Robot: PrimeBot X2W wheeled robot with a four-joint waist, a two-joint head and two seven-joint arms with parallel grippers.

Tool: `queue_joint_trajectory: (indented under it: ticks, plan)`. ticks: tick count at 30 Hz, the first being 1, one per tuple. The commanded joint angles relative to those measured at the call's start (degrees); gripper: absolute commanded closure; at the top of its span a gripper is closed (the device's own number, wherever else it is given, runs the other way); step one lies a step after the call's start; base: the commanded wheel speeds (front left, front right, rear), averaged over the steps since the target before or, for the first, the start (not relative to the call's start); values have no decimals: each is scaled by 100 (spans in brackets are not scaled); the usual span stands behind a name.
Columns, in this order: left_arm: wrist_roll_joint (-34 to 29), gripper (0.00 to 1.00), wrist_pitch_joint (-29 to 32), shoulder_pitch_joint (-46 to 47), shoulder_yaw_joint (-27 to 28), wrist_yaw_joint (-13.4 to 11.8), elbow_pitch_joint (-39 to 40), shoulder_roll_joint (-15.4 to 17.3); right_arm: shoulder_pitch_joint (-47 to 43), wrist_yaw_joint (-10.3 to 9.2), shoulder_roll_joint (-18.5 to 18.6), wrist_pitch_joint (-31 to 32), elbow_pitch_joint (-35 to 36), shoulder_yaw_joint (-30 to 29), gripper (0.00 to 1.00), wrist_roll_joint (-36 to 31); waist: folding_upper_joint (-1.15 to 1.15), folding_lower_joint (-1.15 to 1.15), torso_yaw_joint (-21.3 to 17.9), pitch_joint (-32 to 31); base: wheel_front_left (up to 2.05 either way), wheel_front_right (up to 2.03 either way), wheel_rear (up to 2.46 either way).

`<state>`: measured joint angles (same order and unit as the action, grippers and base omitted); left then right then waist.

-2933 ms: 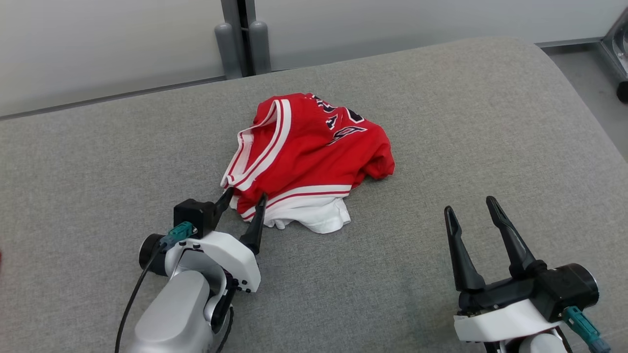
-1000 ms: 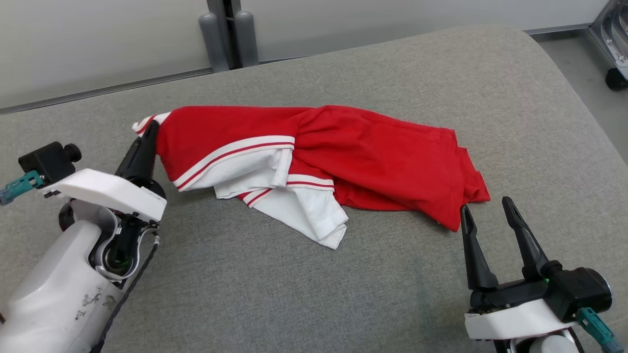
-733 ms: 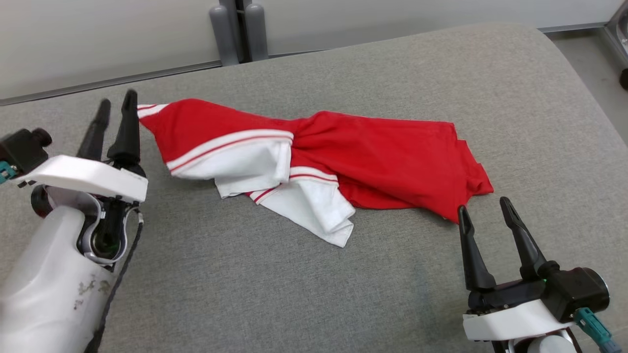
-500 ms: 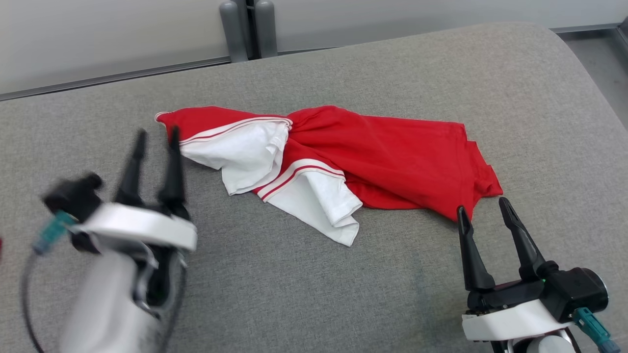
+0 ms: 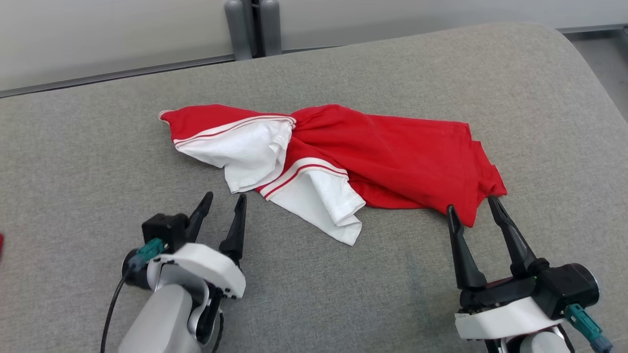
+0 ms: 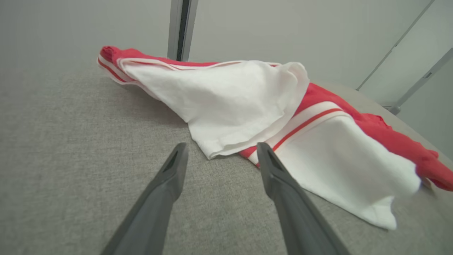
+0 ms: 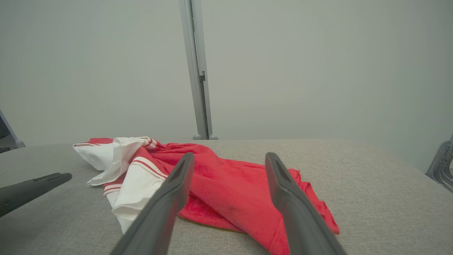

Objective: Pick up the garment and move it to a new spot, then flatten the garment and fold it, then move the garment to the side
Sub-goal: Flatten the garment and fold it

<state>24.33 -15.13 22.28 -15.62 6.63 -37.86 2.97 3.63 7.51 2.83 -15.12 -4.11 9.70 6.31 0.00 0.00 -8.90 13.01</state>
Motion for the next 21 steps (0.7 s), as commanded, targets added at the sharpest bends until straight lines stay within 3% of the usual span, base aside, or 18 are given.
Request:
queue_joint_trajectory:
  ticks: [1,8,12,13,14,16,17,21]
  plan:
    - [-56,0,-2,127,-7,-35,-47,13,62,-3,10,-5,19,-10,0,-39,0,0,-38,41,0,0,0]
    - [-447,0,-2,848,-148,-449,-1144,6,147,-3,9,-5,29,-40,0,-12,0,0,-265,243,0,0,0]
    - [-539,0,-2,1021,-33,-537,-1315,10,172,-4,10,-6,34,-40,0,20,0,0,-364,297,0,0,0]
    - [-557,17,-1,1038,4,-556,-1319,11,170,-3,9,-5,33,-48,0,31,0,0,-378,300,0,0,0]
    - [-588,57,-2,1037,38,-563,-1321,10,165,-3,9,-5,35,-46,0,41,0,0,-392,300,0,0,0]
    - [-611,93,-1,993,97,-593,-1362,9,152,-4,9,-5,31,-45,0,49,0,0,-412,289,0,0,0]
    - [-635,100,-1,953,119,-615,-1375,10,141,-3,9,-5,29,-47,0,50,0,0,-418,278,0,0,0]
    - [-621,100,0,809,194,-673,-1470,10,82,-4,9,-5,31,-73,0,28,0,0,-394,215,0,0,0]
